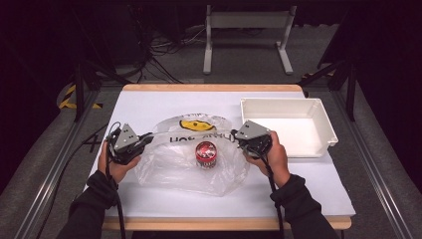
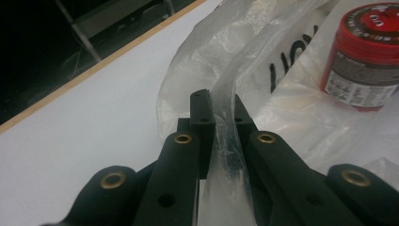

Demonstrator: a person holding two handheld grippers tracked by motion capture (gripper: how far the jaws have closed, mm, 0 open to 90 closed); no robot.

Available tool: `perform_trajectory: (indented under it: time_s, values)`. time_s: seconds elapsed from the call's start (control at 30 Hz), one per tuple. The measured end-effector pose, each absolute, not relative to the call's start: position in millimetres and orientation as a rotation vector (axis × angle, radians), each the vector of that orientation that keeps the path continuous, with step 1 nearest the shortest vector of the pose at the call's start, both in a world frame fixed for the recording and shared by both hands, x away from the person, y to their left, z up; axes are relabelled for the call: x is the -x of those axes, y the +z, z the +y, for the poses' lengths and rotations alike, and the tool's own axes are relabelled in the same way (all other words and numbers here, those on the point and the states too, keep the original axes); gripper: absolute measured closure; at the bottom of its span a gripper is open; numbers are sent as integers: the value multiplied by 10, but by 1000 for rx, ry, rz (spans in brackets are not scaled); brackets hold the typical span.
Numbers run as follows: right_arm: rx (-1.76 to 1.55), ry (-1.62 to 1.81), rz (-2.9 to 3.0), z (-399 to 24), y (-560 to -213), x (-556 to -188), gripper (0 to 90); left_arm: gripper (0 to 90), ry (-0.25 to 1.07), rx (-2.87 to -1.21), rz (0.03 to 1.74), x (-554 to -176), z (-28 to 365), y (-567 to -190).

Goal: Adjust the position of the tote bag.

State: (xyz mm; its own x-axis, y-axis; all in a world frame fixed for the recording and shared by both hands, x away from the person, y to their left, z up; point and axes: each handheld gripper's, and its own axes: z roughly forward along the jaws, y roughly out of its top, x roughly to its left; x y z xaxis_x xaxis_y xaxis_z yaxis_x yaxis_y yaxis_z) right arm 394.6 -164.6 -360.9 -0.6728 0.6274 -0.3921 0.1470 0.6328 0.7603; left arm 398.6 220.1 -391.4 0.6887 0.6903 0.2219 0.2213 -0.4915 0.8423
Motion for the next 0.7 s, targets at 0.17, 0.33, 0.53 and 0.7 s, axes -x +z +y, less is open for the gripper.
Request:
perform_trajectory:
  time_s: [0.17,0.33,0.53,0.7]
  values:
    - [-617,934,2191,-1660,-3614,-3992,900,865,696,-2036,706,-4051,2174,-3897]
    - [-631,950,2194,-1685,-3579,-4030,900,868,685,-2005,710,-4101,2171,-3850]
    - [-642,957,2210,-1704,-3554,-4063,900,873,676,-2004,700,-4125,2162,-3857]
    - [-648,949,2213,-1696,-3551,-4088,900,873,670,-1995,703,-4147,2175,-3841]
